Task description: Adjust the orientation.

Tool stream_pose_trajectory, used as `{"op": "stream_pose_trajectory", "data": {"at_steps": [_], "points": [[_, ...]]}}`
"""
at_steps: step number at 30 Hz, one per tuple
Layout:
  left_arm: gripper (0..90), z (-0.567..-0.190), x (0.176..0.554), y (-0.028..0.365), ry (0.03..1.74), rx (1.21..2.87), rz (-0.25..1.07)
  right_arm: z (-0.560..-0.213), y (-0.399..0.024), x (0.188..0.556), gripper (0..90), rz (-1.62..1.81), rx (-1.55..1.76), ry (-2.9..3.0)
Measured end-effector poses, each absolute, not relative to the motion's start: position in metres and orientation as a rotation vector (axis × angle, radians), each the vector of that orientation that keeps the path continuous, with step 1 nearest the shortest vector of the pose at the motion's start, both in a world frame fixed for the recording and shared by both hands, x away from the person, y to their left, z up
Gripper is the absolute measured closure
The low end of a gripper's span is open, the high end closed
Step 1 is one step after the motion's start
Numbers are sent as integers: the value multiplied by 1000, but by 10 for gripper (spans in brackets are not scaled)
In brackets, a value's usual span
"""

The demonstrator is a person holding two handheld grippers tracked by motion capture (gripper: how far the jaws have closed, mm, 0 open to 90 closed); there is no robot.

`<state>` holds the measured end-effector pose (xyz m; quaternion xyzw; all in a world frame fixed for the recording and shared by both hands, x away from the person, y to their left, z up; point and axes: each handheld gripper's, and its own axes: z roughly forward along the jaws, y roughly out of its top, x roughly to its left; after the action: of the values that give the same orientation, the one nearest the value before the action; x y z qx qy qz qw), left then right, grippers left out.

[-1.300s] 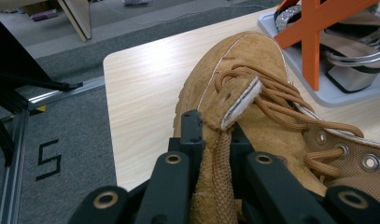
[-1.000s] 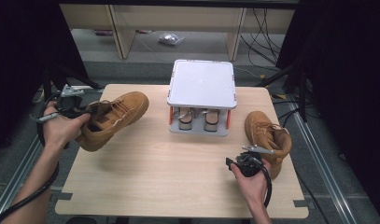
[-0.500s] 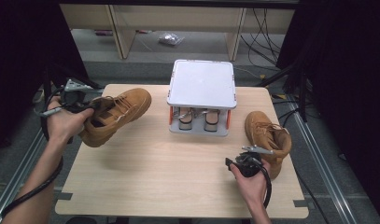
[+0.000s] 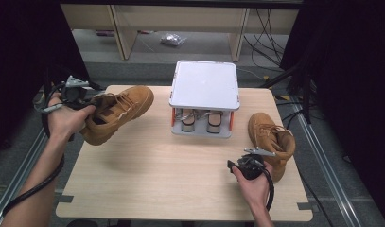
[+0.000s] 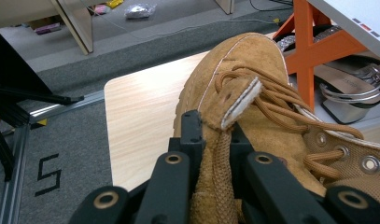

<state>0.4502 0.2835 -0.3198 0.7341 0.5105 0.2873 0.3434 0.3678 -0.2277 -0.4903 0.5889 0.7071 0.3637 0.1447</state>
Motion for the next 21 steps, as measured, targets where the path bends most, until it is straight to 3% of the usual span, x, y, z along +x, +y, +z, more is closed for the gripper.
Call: {"op": "stream_pose_trajectory", "data": {"at_steps": [21], "points": [[832, -307, 468, 274, 1331, 1844, 778, -488, -225, 364, 493, 1065, 1773, 2013]]}}
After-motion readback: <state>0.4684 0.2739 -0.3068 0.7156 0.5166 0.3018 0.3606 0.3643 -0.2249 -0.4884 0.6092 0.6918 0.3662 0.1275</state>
